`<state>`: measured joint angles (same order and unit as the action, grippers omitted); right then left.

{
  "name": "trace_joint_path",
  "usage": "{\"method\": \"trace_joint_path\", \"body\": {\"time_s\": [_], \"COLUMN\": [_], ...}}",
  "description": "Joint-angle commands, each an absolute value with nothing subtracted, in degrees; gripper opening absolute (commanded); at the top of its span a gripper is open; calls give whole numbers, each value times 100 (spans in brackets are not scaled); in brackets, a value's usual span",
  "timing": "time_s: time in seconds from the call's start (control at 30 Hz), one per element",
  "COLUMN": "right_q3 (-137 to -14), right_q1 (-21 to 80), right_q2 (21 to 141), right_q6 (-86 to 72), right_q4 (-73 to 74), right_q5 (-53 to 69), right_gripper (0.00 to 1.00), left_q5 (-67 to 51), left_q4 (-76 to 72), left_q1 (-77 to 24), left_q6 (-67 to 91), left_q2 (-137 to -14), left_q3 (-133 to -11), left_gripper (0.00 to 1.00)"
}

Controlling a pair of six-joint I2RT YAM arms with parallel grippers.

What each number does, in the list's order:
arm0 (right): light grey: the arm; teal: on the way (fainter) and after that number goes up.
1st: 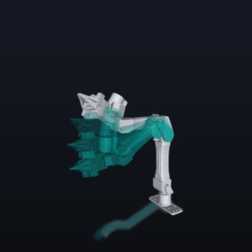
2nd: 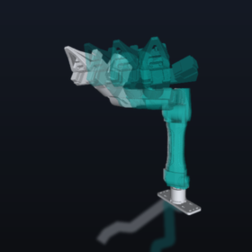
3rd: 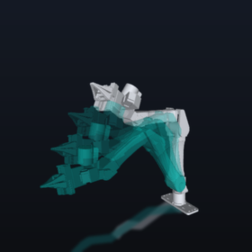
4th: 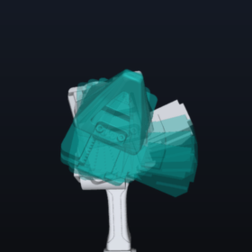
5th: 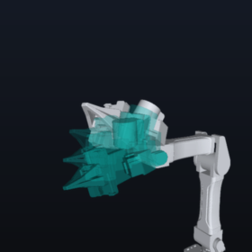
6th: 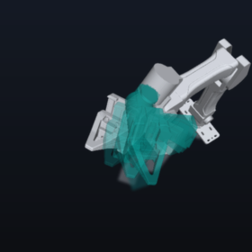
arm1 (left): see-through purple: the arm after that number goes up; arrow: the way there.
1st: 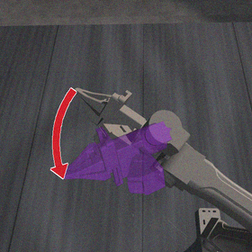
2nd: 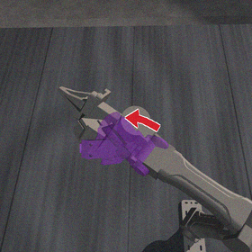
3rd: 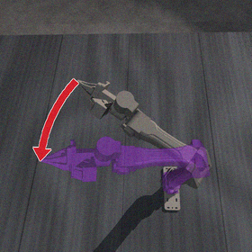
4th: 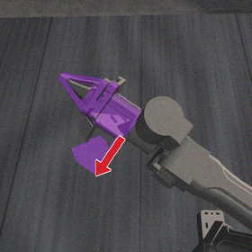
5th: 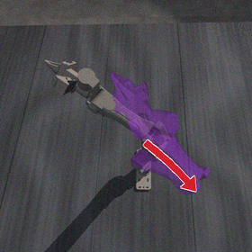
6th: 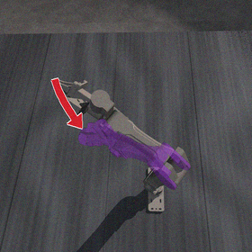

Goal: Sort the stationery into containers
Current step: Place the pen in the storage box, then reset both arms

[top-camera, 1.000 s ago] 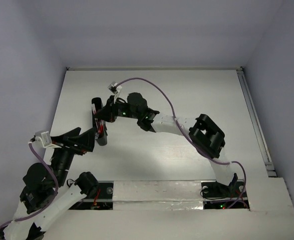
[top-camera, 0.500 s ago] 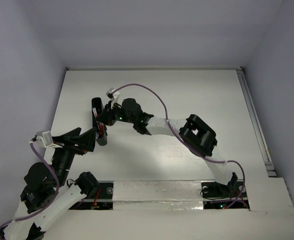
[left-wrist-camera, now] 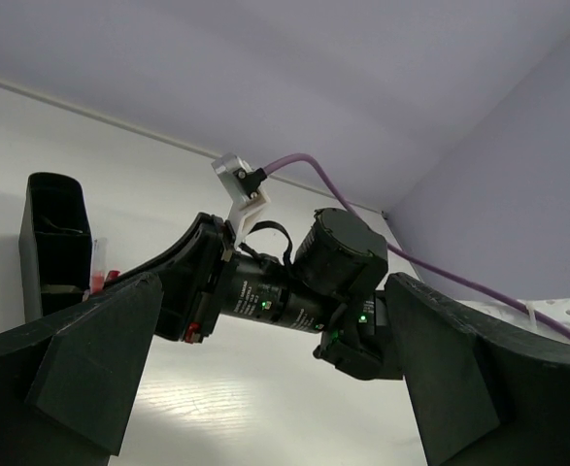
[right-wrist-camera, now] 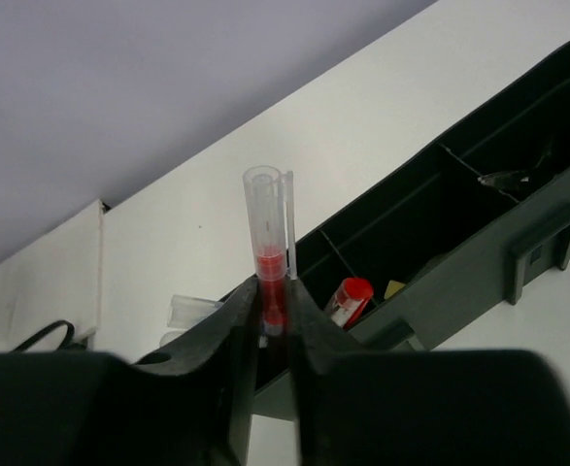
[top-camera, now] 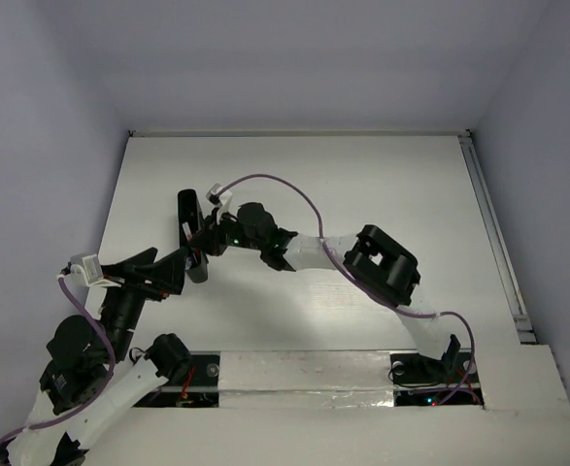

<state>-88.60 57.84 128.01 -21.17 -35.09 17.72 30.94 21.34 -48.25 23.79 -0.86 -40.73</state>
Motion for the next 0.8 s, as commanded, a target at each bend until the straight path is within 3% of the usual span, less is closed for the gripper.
{"method": "trace_joint_path", "body": {"time_s": [0.0, 0.2, 0.5, 0.77], "right_q3": [-8789, -8666, -8464, -8078], "right_q1": [5906, 5959, 6117, 6170], "right_q2": [12551, 12384, 12068, 11664], "right_q6": [-1925, -1828, -1653, -1652], "right_q4": [-3955, -3797, -3516, -3515], "right_q5": [1679, 1521, 1143, 940], "right_gripper": [26, 49, 71, 74], "left_q5": [3146, 3103, 3076, 3102], "left_q4": [1986, 1978, 1960, 1969], "left_q1": [-4781, -4781, -4781, -4781], "left_q6": [2276, 2250, 2224, 2250], "left_q2": [-105, -141, -114, -97], "left_q3": [-4043, -4043, -4043, -4052], "left_gripper": [99, 99, 99, 99]}}
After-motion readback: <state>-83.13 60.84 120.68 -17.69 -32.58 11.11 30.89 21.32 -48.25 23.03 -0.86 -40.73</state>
